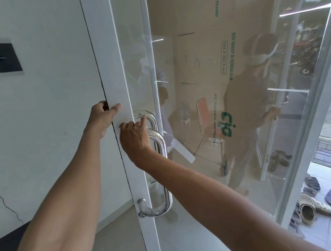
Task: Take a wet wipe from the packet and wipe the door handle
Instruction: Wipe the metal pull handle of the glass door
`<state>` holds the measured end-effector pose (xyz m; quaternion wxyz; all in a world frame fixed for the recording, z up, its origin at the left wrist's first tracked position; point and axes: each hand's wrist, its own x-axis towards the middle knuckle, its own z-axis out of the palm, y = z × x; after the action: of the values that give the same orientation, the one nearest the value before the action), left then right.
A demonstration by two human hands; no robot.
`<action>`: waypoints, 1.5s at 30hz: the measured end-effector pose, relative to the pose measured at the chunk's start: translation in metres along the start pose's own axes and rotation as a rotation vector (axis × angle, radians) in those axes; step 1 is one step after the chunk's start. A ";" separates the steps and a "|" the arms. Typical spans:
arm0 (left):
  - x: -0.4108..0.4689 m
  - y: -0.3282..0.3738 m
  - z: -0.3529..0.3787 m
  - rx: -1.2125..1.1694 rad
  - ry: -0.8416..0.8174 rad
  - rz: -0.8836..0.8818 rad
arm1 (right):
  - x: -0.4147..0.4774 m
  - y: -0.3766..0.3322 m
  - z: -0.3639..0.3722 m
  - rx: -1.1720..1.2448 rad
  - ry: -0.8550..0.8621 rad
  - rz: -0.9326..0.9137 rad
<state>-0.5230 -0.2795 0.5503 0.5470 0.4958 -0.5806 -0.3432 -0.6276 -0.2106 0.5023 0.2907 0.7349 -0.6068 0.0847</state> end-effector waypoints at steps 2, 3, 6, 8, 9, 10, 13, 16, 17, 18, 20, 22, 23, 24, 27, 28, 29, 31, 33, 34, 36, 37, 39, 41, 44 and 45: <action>0.000 0.001 -0.001 0.003 -0.008 0.000 | -0.004 0.008 0.005 0.047 0.040 -0.004; 0.000 0.001 -0.001 0.002 -0.010 0.003 | -0.007 0.012 0.008 0.054 0.062 0.002; -0.003 0.001 0.000 -0.005 -0.007 0.007 | -0.013 0.019 0.011 0.046 0.088 0.058; -0.005 0.001 0.001 -0.002 0.004 0.005 | -0.012 0.015 0.006 0.016 0.031 0.071; -0.006 0.001 0.002 0.001 0.007 0.003 | -0.011 0.013 0.002 -0.008 -0.011 0.067; -0.005 0.002 0.003 0.004 0.010 0.000 | -0.010 0.010 -0.002 -0.033 -0.048 0.055; -0.005 0.003 0.005 0.002 0.025 -0.006 | -0.005 0.001 -0.010 -0.109 -0.119 0.025; -0.005 0.004 0.009 0.017 0.035 0.000 | 0.003 -0.008 -0.012 -0.130 -0.145 0.031; -0.005 0.004 0.009 0.022 0.037 0.003 | 0.005 -0.009 -0.012 -0.122 -0.156 0.031; -0.004 0.004 0.009 0.024 0.038 0.003 | 0.007 -0.010 -0.011 -0.119 -0.157 0.029; -0.001 0.003 0.007 0.020 0.034 -0.005 | 0.007 -0.009 -0.010 -0.112 -0.134 0.018; 0.002 0.003 0.004 0.013 0.019 -0.015 | 0.003 -0.002 -0.007 -0.088 -0.099 0.009; 0.004 0.003 0.004 0.009 0.010 -0.016 | 0.000 0.003 -0.005 -0.072 -0.083 0.015; 0.005 0.002 0.004 0.005 0.005 -0.016 | -0.003 0.008 -0.003 -0.054 -0.068 0.027; 0.005 0.000 0.004 -0.006 0.000 -0.009 | -0.008 0.015 0.000 -0.049 -0.057 0.055; 0.005 -0.001 0.005 -0.008 -0.002 -0.007 | -0.008 0.015 -0.001 -0.067 -0.063 0.051; 0.005 -0.002 0.005 -0.009 -0.006 -0.007 | -0.007 0.013 -0.003 -0.085 -0.070 0.045; 0.006 -0.001 0.004 -0.015 -0.018 -0.009 | -0.002 0.007 -0.006 -0.124 -0.089 0.027; 0.006 0.000 0.003 -0.023 -0.033 -0.015 | 0.004 -0.001 -0.006 -0.160 -0.129 0.009; 0.006 0.001 0.003 -0.021 -0.031 -0.018 | 0.008 -0.006 -0.004 -0.178 -0.151 0.004; 0.005 0.001 0.002 -0.021 -0.033 -0.021 | 0.016 -0.014 -0.003 -0.215 -0.193 0.012; 0.004 0.001 0.002 -0.019 -0.033 -0.021 | 0.019 -0.018 -0.003 -0.227 -0.209 0.016; 0.002 0.002 0.003 -0.017 -0.032 -0.022 | 0.024 -0.022 -0.004 -0.265 -0.219 0.024; 0.000 0.002 0.002 -0.012 -0.025 -0.015 | 0.026 -0.024 -0.004 -0.284 -0.215 0.021; -0.001 0.003 0.000 -0.006 -0.023 -0.011 | 0.022 -0.018 0.001 -0.267 -0.167 -0.011; -0.002 0.003 0.000 0.000 -0.025 -0.013 | 0.020 -0.015 0.002 -0.251 -0.139 -0.025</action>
<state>-0.5236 -0.2772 0.5528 0.5373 0.4953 -0.5844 -0.3529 -0.6091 -0.2269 0.5053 0.3385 0.7045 -0.6220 -0.0465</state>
